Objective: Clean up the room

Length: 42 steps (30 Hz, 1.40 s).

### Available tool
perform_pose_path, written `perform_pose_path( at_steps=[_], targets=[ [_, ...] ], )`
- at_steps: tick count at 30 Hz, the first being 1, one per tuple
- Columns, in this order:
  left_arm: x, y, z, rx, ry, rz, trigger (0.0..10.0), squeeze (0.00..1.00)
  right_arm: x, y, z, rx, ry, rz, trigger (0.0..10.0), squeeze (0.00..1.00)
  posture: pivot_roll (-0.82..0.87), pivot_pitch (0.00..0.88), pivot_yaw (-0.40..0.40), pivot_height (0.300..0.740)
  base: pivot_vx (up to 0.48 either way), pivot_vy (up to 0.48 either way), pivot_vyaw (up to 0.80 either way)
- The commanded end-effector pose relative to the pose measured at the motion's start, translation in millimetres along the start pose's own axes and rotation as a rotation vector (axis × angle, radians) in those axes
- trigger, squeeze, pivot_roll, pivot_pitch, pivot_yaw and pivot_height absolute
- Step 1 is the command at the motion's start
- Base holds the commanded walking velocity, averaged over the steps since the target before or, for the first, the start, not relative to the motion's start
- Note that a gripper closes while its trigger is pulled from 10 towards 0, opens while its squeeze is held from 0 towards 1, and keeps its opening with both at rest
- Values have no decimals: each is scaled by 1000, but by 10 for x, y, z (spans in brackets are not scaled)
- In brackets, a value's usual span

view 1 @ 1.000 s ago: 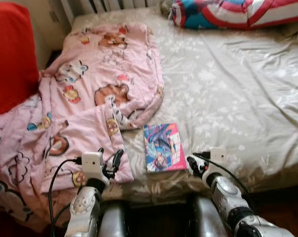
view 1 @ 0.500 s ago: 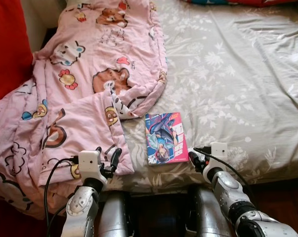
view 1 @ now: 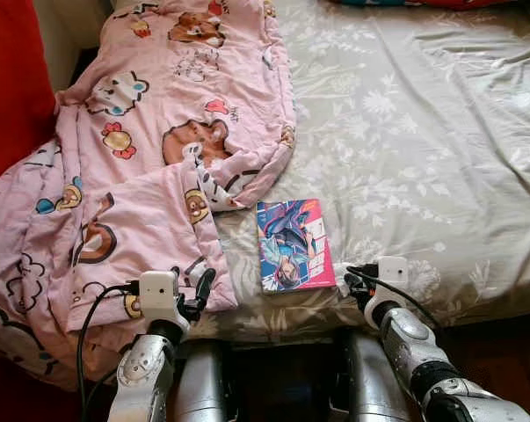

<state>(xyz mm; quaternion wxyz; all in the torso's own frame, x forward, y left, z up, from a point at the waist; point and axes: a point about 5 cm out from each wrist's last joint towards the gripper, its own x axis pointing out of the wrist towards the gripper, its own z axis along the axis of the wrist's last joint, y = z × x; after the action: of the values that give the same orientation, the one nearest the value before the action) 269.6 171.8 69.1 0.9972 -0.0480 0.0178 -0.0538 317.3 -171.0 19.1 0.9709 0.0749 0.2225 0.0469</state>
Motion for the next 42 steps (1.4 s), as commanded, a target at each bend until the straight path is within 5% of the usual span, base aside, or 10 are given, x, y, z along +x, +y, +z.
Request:
perform_pose_path(
  at_steps=[1,17,35,36,42],
  targets=[
    [-63,40,-70,-5,34,16,10000,0,-29,39,-130,5,31,19,0,0,137,255,64,594,0,0,0],
    [-5,59,-100,-8,44,31,10000,0,-34,59,-118,7,-5,30,0,0,121,225,52,594,0,0,0],
    [-65,155,-204,-13,54,87,10000,0,-326,-201,12,55,-365,-99,0,0,54,146,24,594,0,0,0],
    [-77,170,-211,-11,55,91,10000,0,-349,-200,11,50,-373,-96,10000,0,48,141,24,594,0,0,0],
    [-83,181,-271,-6,72,94,10000,0,-390,-250,7,42,-379,-120,10000,0,36,124,29,594,0,0,0]
  ],
)
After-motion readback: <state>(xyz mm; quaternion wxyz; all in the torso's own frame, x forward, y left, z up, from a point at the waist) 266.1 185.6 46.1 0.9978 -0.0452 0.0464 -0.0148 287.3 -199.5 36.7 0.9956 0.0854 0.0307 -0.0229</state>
